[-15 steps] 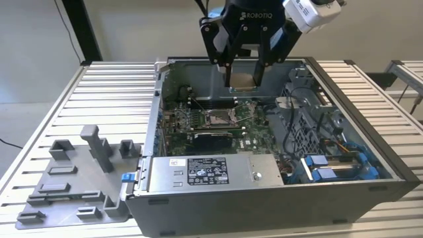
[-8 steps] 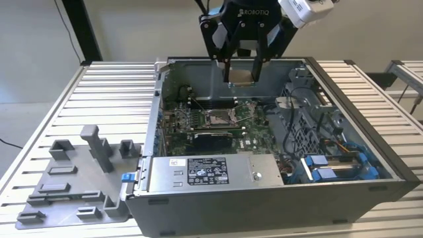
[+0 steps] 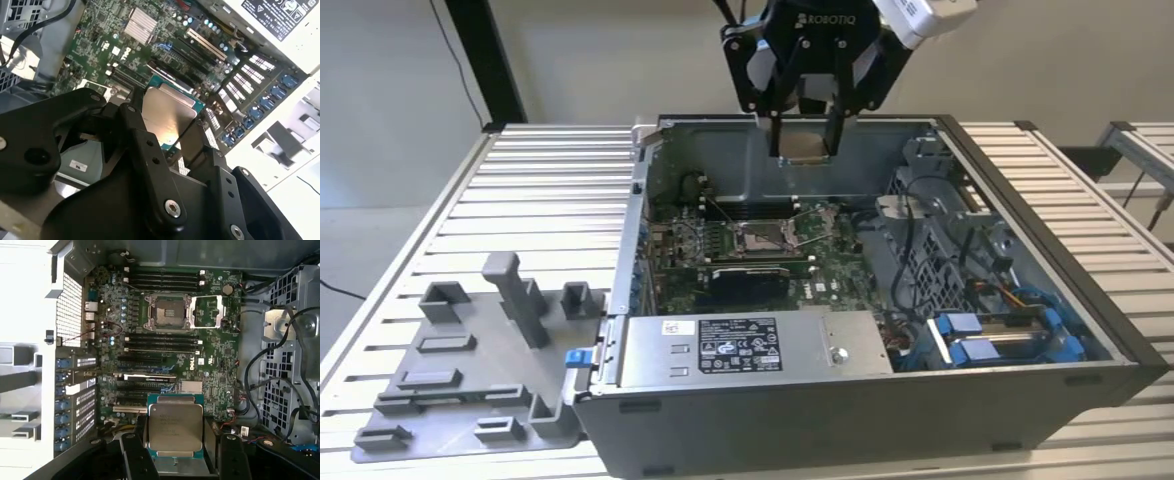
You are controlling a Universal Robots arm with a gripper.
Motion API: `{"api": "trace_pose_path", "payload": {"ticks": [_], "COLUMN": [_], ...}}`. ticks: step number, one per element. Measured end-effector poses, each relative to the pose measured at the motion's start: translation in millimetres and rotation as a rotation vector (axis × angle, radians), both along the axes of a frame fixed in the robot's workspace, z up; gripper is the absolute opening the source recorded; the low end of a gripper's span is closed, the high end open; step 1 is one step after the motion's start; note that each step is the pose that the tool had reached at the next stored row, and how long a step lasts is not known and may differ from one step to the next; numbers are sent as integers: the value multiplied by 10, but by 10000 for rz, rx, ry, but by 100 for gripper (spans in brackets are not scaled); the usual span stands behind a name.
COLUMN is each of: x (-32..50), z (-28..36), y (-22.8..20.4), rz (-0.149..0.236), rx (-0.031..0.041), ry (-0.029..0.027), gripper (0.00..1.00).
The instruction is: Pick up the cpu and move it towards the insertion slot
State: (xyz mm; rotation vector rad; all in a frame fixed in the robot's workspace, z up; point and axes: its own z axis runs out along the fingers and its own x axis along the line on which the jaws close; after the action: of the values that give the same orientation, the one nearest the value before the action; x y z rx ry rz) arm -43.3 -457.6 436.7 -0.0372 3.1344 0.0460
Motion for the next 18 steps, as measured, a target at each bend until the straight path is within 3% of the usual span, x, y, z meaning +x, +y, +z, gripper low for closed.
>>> {"api": "trace_pose_path", "payload": {"ticks": [11,18], "x": [0,0], "z": [-183,-286], "y": [208,280], "rz": [-2,-4], "rx": [-6,-14], "ry": [-3,-4], "gripper": [0,0]}}
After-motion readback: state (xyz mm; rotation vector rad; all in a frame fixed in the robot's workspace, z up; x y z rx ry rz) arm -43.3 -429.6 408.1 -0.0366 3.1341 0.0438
